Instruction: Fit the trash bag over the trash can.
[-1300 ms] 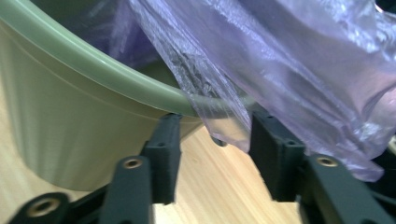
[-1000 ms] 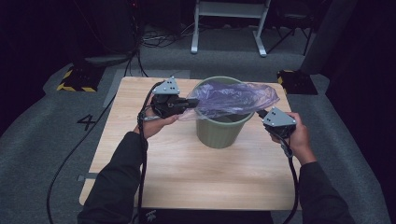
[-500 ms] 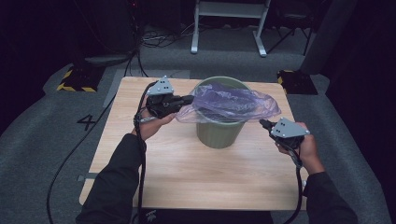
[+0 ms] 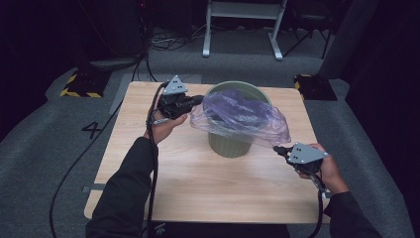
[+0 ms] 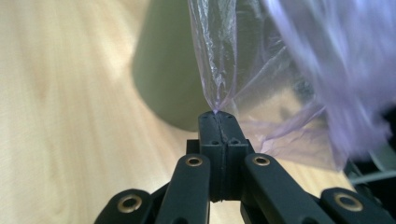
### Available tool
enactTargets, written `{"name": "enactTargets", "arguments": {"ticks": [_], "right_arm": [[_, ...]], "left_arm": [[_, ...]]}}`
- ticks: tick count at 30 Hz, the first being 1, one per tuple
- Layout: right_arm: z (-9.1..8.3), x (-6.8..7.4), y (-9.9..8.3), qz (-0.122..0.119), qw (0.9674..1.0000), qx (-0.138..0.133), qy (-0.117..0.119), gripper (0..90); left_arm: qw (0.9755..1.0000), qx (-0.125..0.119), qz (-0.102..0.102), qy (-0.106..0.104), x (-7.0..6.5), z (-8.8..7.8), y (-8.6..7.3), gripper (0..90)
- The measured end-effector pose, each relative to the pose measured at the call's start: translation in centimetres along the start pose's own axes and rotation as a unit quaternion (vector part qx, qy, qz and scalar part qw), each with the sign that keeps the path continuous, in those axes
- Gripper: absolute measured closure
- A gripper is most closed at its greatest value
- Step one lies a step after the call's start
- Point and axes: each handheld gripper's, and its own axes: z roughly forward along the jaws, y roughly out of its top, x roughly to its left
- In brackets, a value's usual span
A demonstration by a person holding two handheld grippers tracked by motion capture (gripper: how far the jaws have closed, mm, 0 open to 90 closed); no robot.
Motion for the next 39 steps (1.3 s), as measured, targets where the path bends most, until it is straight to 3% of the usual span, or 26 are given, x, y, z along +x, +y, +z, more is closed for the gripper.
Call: {"name": "enactTargets", "arguments": {"ticks": [6,11,15,17,21,24,27,30,39], "right_arm": [[0.2,0.7,-0.8,-0.02,0.9994,0.015,0.024,90.0],[0.4,0.9,-1.0,-0.019,0.9996,0.009,0.018,89.0],[-0.4,1.1,-0.5,-0.002,0.9995,-0.031,-0.001,65.1],[-1.1,1.4,-0.1,0.001,0.9985,-0.055,0.0,58.9],[-3.0,2.4,0.9,-0.001,0.9949,-0.098,-0.022,48.5],[-4.2,3.1,1.4,0.009,0.9896,-0.138,-0.041,43.2],[-4.9,3.3,2.3,0.017,0.982,-0.157,-0.103,39.7],[-4.5,2.7,2.9,0.028,0.9786,-0.15,-0.138,35.7],[-1.6,1.6,4.6,0.036,0.9836,-0.106,-0.142,33.3]], "left_arm": [[0.999,0.016,-0.034,0.023,1.9,1.2,-0.8,89.8],[0.998,0.017,-0.049,0.037,2.7,2.1,-1.2,89.8],[0.9981,0.009,-0.05,0.035,2.7,2.1,-1.3,89.8],[0.9981,0.004,-0.05,0.035,2.7,2.0,-1.3,89.8],[0.9979,-0.002,-0.053,0.037,2.6,1.7,-1.3,89.8],[0.9979,0.0,-0.051,0.039,2.6,1.7,-1.3,89.8],[0.9979,0.001,-0.051,0.04,2.6,1.8,-1.3,89.8],[0.998,0.002,-0.051,0.038,2.5,1.9,-1.3,89.8],[0.9983,0.003,-0.048,0.035,2.7,2.2,-1.4,89.8]]}}
